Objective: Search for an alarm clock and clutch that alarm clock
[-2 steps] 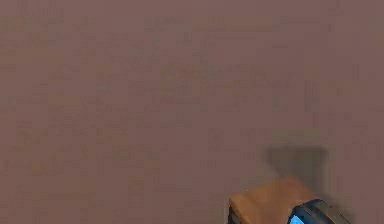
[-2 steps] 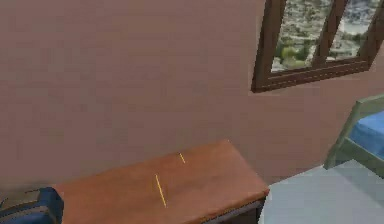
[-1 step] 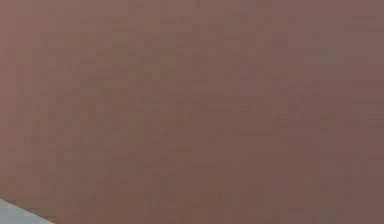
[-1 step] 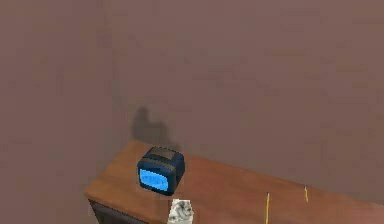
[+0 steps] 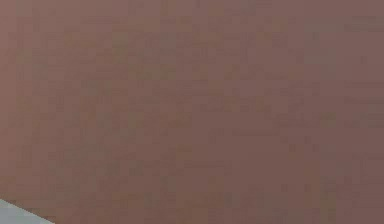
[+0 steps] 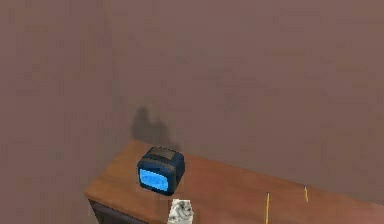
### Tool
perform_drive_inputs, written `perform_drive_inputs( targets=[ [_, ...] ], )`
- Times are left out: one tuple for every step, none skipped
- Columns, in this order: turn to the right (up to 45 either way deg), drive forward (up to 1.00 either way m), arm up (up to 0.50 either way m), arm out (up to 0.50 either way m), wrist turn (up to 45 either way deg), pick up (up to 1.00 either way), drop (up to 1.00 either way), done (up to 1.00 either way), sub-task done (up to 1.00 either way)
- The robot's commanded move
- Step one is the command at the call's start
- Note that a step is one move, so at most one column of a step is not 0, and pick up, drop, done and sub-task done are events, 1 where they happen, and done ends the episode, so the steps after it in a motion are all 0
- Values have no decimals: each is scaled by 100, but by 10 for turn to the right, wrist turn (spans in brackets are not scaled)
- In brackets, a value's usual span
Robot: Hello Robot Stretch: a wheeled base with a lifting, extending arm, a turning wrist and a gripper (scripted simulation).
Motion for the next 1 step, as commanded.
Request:
perform_drive_inputs(
  targets=[
    [0, 0, 28, 0, 0, 0, 0, 0, 0]
  ],
)
